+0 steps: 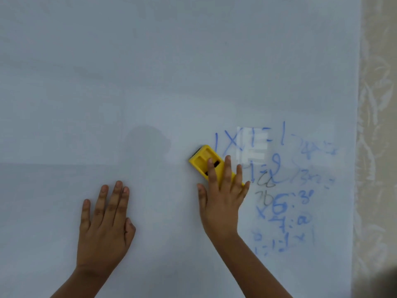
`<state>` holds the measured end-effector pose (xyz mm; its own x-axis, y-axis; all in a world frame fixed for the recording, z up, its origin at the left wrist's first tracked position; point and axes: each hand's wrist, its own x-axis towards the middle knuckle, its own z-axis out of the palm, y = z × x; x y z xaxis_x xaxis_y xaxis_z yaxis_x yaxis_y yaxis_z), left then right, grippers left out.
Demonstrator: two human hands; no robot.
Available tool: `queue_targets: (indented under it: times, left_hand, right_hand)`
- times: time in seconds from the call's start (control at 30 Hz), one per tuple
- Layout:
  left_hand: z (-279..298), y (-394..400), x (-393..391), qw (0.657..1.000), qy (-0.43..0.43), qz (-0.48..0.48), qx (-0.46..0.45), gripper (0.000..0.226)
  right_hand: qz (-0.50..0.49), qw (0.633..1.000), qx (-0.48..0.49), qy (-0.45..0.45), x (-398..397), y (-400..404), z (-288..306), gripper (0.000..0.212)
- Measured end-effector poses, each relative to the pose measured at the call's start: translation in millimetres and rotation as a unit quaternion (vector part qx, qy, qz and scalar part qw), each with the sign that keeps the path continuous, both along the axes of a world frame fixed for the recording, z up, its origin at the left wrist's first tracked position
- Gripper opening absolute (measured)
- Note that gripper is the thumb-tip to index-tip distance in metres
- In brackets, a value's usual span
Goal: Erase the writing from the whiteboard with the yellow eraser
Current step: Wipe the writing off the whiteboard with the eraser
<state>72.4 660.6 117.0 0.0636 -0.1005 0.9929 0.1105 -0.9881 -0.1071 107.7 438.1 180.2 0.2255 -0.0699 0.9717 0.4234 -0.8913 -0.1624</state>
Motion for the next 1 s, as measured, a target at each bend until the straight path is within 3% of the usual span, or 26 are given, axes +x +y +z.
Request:
queue_targets:
  times: [0.07, 0.17, 0.23, 0.37, 0.43, 0.63, 0.7, 0.87, 0.93, 1.0]
  left_hand:
    - [0, 0, -1, 1.000, -0.003, 0.003, 0.002, 0.057]
    - [1, 3, -2, 1.000, 0.003, 0.012, 0.008, 0.057]
    - [0, 3, -1, 1.000, 0.003, 0.019, 0.007, 0.058]
    - [0, 1, -1, 0.999, -0.008, 0.032, 0.007, 0.058]
    - [1, 0, -3, 0.999, -0.003, 0.040, 0.005, 0.057]
    - [40, -37, -11, 0.999, 0.009, 0.035, 0.007, 0.055]
    - [62, -51, -10, 1.000, 0.015, 0.017, 0.017, 0.056]
    - [101, -86, 6, 0.999, 0.028, -0.007, 0.043, 0.057]
    - [106, -105, 18, 0.999, 0.037, -0.009, 0.021, 0.057]
    - [104, -120, 28, 0.999, 0.039, 0.003, -0.010, 0.058]
  right_hand:
    - [0.013, 0.996, -0.080, -0.033, 0, 3, -20, 0.054]
    - [-0.016, 0.987, -0.151, -0.062, 8, -25, -36, 0.077]
    - [-0.030, 0.989, -0.137, -0.044, 11, -47, -28, 0.086]
    - [-0.027, 0.999, -0.017, -0.028, 9, -47, 20, 0.079]
    - [-0.032, 0.999, -0.010, -0.038, 3, -26, 35, 0.078]
    - [0.008, 0.980, -0.179, -0.082, 3, 2, 11, 0.083]
    - [-0.010, 0.986, -0.144, -0.081, 9, -21, 15, 0.087]
    - [-0.023, 0.997, 0.047, -0.052, 16, -41, 74, 0.081]
    - [-0.010, 0.997, 0.035, -0.066, 16, -30, 82, 0.082]
    - [0.006, 0.996, -0.036, -0.083, 19, -28, 65, 0.080]
